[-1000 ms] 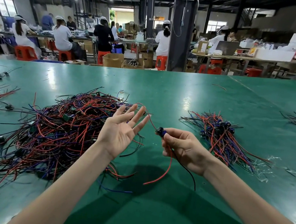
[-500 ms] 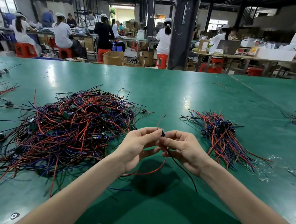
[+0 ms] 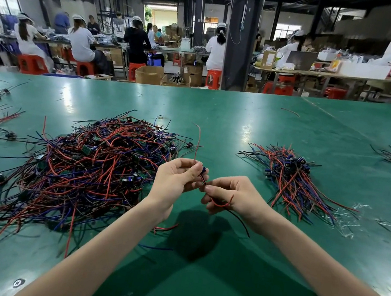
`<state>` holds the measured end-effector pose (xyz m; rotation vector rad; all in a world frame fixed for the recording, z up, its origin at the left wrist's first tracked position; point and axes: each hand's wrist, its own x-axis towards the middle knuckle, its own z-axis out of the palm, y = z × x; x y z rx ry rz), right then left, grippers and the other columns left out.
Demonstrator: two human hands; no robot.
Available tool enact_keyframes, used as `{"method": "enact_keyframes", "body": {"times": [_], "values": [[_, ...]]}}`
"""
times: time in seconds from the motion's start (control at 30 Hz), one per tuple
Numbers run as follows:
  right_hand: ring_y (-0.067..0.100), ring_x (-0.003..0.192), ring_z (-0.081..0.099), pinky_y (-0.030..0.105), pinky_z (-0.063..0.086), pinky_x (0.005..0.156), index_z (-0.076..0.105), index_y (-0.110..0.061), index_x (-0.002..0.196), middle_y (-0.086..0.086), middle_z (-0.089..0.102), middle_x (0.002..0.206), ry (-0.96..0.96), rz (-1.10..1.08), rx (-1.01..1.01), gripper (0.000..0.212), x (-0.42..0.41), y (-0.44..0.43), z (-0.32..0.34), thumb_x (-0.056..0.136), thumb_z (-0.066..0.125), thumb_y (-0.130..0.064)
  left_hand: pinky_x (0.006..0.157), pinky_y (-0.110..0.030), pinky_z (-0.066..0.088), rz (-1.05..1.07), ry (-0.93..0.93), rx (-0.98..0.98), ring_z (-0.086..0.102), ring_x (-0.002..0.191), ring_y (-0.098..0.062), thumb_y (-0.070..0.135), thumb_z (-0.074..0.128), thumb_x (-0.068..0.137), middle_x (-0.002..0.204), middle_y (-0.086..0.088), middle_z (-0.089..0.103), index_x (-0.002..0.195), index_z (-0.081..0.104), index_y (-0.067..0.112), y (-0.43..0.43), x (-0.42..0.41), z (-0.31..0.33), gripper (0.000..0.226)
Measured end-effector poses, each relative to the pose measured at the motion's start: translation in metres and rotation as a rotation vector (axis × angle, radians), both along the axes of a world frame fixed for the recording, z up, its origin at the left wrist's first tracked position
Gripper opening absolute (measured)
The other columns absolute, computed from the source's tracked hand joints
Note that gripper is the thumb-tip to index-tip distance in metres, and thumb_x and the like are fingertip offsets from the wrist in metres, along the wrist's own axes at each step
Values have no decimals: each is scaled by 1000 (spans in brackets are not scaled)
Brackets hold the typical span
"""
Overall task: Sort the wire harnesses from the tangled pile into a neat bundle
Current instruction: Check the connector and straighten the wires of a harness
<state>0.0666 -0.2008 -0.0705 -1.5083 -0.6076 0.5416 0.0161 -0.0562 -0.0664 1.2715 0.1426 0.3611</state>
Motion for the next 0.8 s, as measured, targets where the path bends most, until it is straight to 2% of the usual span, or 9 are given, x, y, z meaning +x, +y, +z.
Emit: {"method": "enact_keyframes", "body": {"times": [0.17,0.3,0.4,0.57,0.67,0.8], "values": [[10,50,61,21,52,51,65,-2,80,5,67,63,-77,4,-25,12,1,0,0,89,58,1,62,-19,55,10,-14,-2,70,71,-15,6,59,90,82,-10,71,92,59,2,0,0,0,5],[8,48,59,22,54,50,65,6,88,4,67,61,-77,30,-49,6,3,0,-5,88,59,4,62,-21,56,26,-64,-118,71,71,-18,4,57,90,76,-9,70,89,58,0,8,2,7,4],[9,45,56,21,52,50,66,3,88,-2,66,58,-104,26,-76,8,4,2,-6,89,58,2,64,-21,57,35,-94,-160,70,71,-18,5,57,88,74,-10,70,88,57,-1,13,2,10,6],[10,52,50,18,43,52,69,-5,100,-6,59,65,-378,34,-280,18,-1,4,-13,95,52,-5,61,-19,56,102,-124,-197,70,68,-17,2,54,91,84,-18,64,87,55,-1,19,3,14,4],[9,55,50,17,44,53,68,-7,101,-4,60,68,-368,73,-258,16,-7,8,-16,95,53,-6,60,-18,56,162,-126,-236,70,67,-18,0,54,91,83,-18,63,85,55,0,28,3,18,6],[11,56,52,20,46,56,71,0,95,1,64,66,-340,85,-204,13,-8,8,-14,90,62,-8,60,-18,56,182,-109,-251,70,64,-17,-2,53,91,83,-18,61,84,54,-1,32,2,19,8]]}}
